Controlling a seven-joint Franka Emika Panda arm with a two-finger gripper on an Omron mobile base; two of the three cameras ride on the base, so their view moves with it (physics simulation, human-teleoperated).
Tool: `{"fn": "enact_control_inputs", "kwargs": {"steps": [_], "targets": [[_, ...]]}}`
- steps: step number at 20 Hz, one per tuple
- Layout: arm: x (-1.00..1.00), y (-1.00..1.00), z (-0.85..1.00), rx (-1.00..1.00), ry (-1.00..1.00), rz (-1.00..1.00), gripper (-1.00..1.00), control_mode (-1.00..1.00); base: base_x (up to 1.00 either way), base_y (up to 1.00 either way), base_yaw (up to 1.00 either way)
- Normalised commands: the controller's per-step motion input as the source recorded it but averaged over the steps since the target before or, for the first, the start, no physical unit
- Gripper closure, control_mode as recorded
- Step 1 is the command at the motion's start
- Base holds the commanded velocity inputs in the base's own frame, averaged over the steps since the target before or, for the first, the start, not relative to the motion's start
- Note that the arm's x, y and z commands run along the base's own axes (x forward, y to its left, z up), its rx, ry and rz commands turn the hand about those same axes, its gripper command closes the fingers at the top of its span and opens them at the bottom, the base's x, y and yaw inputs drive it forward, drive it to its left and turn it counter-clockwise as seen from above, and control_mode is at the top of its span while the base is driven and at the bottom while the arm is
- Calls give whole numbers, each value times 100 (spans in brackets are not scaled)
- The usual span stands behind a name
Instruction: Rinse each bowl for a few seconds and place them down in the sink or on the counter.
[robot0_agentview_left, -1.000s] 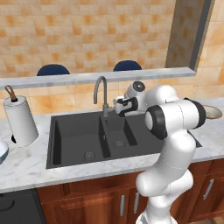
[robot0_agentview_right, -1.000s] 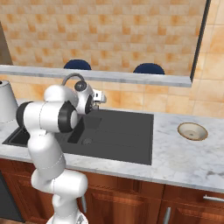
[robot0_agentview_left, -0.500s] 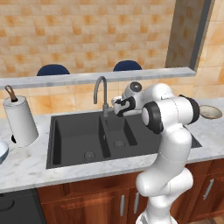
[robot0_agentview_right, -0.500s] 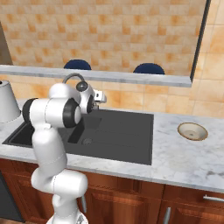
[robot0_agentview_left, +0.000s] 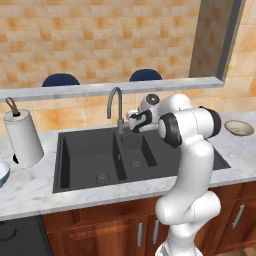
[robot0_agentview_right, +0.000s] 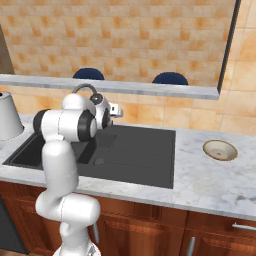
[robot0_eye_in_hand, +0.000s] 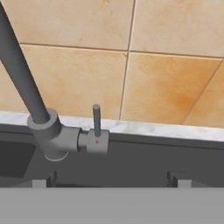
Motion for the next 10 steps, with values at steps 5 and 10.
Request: {"fn": "enact_control_inputs", "kwargs": {"steps": [5, 10], "targets": [[29, 0, -18, 0, -2, 0, -100, -100, 0, 0, 0], [28, 0, -17, 0, -2, 0, -100, -100, 0, 0, 0]]}}
